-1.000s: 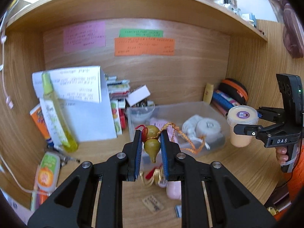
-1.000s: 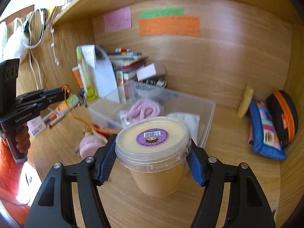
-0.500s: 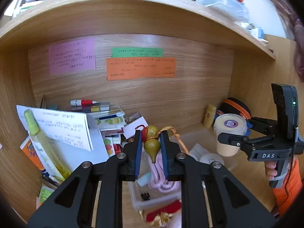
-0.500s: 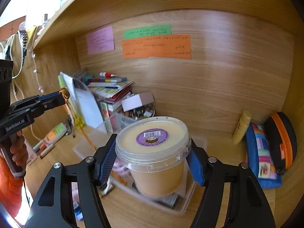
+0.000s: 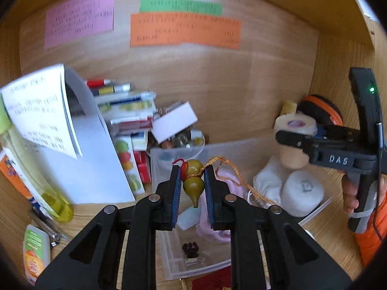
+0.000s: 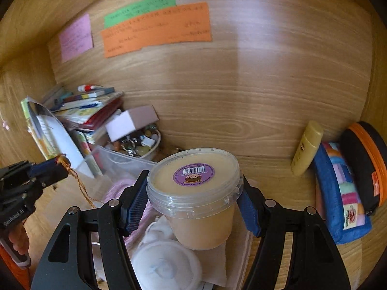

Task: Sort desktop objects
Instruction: 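Lift and carry the gourd and cream tub with both tools over the clear box, then open both tools to drop the gourd and cream tub into the clear box, then move the right tool to the pink round container and grasp it, then grasp the red velvet pouch with the left tool, then carry the pink container and red pouch with both tools over the clear box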

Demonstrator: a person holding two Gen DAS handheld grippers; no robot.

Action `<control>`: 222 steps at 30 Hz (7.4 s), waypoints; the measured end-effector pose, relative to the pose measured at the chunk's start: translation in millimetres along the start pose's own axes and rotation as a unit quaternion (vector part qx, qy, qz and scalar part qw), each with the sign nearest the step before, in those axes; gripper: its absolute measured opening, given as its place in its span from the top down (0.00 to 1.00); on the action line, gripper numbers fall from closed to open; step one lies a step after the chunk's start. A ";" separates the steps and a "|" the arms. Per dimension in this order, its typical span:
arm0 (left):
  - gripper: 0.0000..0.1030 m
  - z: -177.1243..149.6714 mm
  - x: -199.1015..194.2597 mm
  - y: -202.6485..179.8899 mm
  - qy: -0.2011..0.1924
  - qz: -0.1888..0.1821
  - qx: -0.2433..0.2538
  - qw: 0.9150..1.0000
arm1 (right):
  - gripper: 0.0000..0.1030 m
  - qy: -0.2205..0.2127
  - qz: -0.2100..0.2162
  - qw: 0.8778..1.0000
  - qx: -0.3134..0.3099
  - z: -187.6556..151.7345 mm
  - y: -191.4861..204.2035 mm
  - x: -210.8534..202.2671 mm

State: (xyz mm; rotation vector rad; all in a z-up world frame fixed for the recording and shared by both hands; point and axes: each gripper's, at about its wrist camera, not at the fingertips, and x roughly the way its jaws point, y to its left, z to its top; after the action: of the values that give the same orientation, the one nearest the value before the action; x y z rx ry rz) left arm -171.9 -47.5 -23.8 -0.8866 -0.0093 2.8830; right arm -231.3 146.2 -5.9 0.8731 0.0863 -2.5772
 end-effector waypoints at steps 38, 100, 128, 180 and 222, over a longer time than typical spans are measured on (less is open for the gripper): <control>0.29 -14.7 10.4 -13.9 0.026 -0.015 0.015 0.999 | 0.28 0.049 -0.026 0.998 0.013 -15.6 -8.8 17.6; 0.03 -136.1 -109.0 46.4 0.035 0.062 -0.094 0.993 | 0.20 0.109 0.118 0.980 -0.118 -135.6 147.2 -24.6; 0.03 -98.1 -25.6 -41.3 0.148 -0.026 0.037 0.988 | 0.39 0.074 0.063 0.993 -0.070 -136.8 52.9 -75.0; 0.72 -33.2 -103.7 -3.0 -0.038 -0.046 -0.020 0.998 | 0.39 -0.049 0.057 0.995 -0.066 -64.9 45.4 -109.1; 0.72 -4.6 14.1 5.3 0.050 -0.068 -0.069 0.994 | 0.39 0.043 0.058 0.994 -0.077 -39.8 56.2 10.3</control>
State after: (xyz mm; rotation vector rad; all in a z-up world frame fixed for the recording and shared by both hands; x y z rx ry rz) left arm -181.6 -51.2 -35.7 -1.0103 -0.2537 2.7351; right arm -193.4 98.7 -39.8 0.9023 0.2489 -2.3903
